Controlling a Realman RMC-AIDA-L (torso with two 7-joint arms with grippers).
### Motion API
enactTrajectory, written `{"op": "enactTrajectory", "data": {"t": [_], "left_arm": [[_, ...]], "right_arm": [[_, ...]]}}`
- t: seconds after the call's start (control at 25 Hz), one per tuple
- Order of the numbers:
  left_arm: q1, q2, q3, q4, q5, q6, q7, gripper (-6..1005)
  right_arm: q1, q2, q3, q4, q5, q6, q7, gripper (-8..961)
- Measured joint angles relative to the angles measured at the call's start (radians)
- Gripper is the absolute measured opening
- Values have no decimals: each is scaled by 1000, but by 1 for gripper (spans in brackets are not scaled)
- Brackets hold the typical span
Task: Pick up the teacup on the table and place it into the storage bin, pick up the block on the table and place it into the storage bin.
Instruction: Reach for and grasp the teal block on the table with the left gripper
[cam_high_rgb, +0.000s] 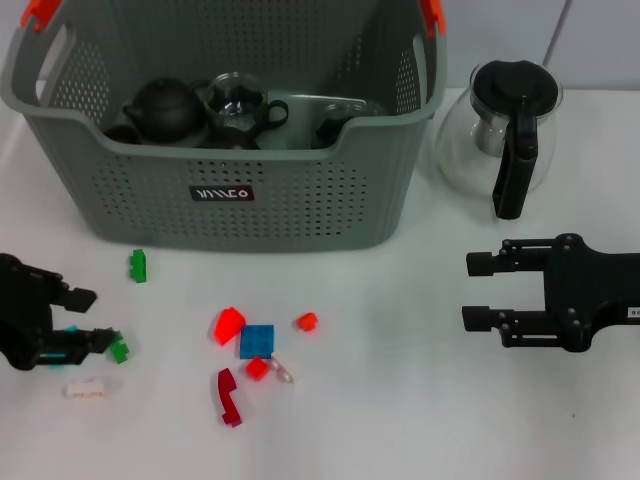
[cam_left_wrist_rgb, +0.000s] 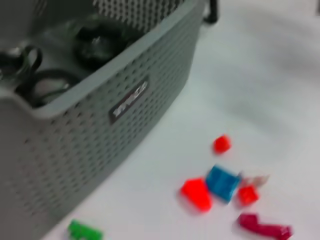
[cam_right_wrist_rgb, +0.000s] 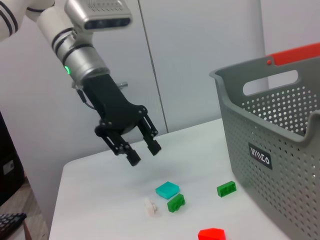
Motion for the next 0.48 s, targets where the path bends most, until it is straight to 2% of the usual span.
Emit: {"op": "enactTrajectory", "data": {"t": [0.48], "left_arm": [[-57, 0, 188, 73, 283, -188, -88, 500]], "right_arm": [[0, 0, -2, 0, 0, -1, 0, 687]]}}
